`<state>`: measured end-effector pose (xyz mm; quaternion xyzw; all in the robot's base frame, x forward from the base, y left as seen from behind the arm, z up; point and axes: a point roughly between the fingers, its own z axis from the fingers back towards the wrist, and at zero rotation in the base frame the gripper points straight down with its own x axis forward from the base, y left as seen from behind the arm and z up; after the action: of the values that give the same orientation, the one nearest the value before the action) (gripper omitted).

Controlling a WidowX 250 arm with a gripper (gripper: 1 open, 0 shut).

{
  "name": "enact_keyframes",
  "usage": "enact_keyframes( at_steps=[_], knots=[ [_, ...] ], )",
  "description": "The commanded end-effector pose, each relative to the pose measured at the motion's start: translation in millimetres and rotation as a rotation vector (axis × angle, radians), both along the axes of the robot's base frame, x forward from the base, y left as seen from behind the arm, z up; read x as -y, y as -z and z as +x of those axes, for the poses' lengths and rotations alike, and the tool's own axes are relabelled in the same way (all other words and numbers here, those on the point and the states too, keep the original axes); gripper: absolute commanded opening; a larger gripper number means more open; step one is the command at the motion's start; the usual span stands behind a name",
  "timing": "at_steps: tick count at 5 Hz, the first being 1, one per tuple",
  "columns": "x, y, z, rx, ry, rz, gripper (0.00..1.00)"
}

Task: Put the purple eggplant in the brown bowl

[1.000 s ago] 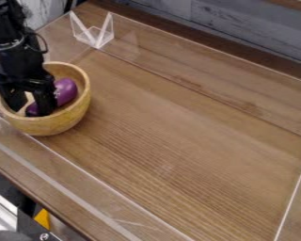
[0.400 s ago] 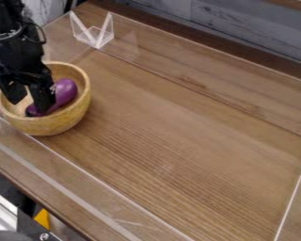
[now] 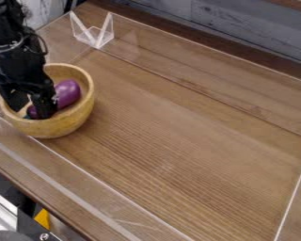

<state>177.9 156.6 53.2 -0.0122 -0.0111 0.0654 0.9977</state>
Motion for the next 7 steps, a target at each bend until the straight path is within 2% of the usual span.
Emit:
enact_keyframes(
  at_steps=[1, 2, 4, 6, 7],
  knots=[
    [-7.7, -14.1, 0.0, 0.040, -0.047, 0.040, 1.00],
    [-12.4, -14.8, -2.6, 0.039, -0.096, 0.043, 1.00],
    [-3.4, -11.7, -2.4, 0.037, -0.254, 0.048, 1.00],
    [-8.6, -3.6, 5.4, 0.038, -0.248, 0.052, 1.00],
    [-18.4, -5.7, 5.0, 0.036, -0.315, 0.059, 1.00]
  ],
)
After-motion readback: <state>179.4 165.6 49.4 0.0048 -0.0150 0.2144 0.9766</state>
